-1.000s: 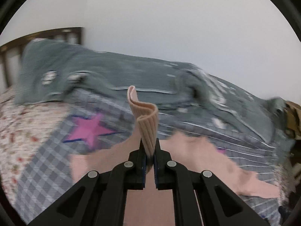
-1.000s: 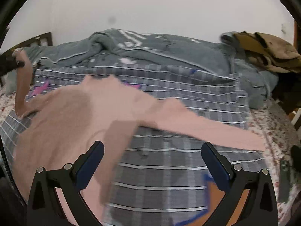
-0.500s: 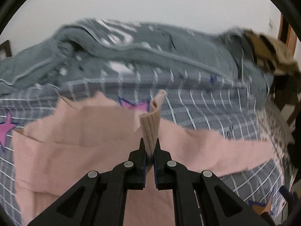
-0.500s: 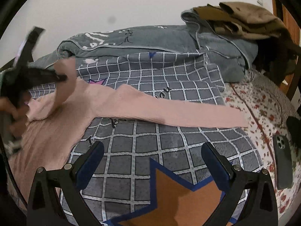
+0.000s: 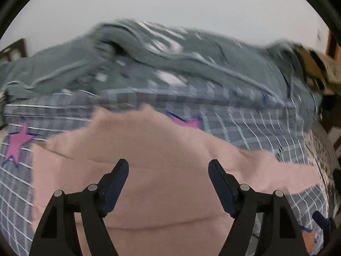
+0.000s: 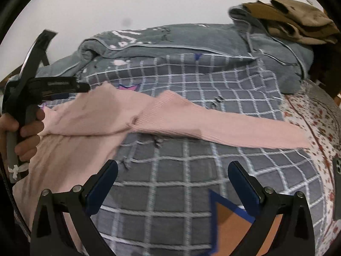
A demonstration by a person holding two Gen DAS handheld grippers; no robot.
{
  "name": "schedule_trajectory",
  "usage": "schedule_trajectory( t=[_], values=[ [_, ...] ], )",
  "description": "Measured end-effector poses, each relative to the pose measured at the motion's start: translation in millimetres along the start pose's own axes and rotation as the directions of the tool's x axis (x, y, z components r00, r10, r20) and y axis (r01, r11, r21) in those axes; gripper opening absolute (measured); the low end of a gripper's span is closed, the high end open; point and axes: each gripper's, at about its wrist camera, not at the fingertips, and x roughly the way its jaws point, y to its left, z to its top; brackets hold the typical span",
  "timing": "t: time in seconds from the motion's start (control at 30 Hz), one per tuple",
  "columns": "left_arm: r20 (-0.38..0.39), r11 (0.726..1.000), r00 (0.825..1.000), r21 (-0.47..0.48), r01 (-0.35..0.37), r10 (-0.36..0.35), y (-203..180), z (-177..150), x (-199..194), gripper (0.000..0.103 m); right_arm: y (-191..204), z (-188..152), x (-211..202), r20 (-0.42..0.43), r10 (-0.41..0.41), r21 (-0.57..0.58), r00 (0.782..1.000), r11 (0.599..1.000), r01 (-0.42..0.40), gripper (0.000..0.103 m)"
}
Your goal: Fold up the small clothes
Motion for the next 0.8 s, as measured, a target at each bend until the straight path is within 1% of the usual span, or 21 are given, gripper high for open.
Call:
schedule_trajectory(
  t=[0.03,0.13,0.17,0.2,0.23,0.33,0.43,0.5,0.53,0.6,0.67,0.77,0.8],
  values=[
    [0.014,0.999,0.999,-0.001,-0.039,0.039,17.5,0.4,-5.9,0.076,5.3,1.2,1.1,0.006,0.017,-0.002,1.000,1.000,-0.017,0.096],
    [0.027,0.994,0.993,0.000,-0.111,0.111,54.6,1.6,-13.1,0.076,21.1,5.5,9.4,0.005,0.047,0.008,0.999,0.999,-0.047,0.092],
    [0.033,0.990,0.989,-0.003,-0.144,0.144,69.8,0.5,-16.0,0.076,27.1,7.1,13.4,0.001,0.056,0.015,0.998,0.998,-0.056,0.090],
    [0.033,0.983,0.983,-0.009,-0.181,0.181,85.8,-1.0,-17.4,0.076,31.8,7.9,16.7,0.000,0.064,0.021,0.998,0.998,-0.064,0.086],
    [0.030,0.979,0.979,-0.015,-0.203,0.203,98.3,-2.5,-18.0,0.076,36.4,8.5,19.8,-0.002,0.075,0.028,0.997,0.997,-0.075,0.080],
    [0.001,0.969,0.970,-0.051,-0.243,0.243,140.8,-10.6,-12.7,0.076,52.4,8.3,32.0,-0.030,0.103,0.042,0.994,0.994,-0.102,0.075],
    [-0.034,0.965,0.969,-0.085,-0.247,0.245,175.7,-19.4,-1.8,0.075,69.3,4.9,42.4,-0.046,0.106,0.018,0.993,0.994,-0.105,0.074],
    [-0.046,0.965,0.970,-0.097,-0.243,0.240,190.4,-23.8,7.3,0.068,81.0,1.9,49.4,-0.064,0.097,-0.017,0.993,0.995,-0.098,0.072],
    [-0.057,0.965,0.970,-0.097,-0.243,0.238,197.8,-25.2,14.2,0.066,85.1,0.5,52.0,-0.072,0.093,-0.029,0.993,0.995,-0.095,0.071],
    [-0.082,0.964,0.966,-0.093,-0.250,0.243,204.7,-27.9,25.1,0.057,93.5,-2.0,57.3,-0.090,0.081,-0.059,0.993,0.995,-0.086,0.071],
    [-0.107,0.961,0.962,-0.098,-0.260,0.250,210.1,-33.6,35.7,0.052,97.6,-3.3,59.0,-0.095,0.067,-0.075,0.993,0.994,-0.074,0.071],
    [-0.112,0.961,0.966,-0.125,-0.245,0.232,220.1,-40.5,43.2,0.052,97.1,-4.6,57.2,-0.089,0.051,-0.088,0.995,0.994,-0.059,0.071],
    [-0.111,0.961,0.965,-0.118,-0.249,0.236,220.2,-40.9,44.3,0.052,95.4,-4.6,56.5,-0.089,0.052,-0.086,0.995,0.995,-0.060,0.071]
  ],
)
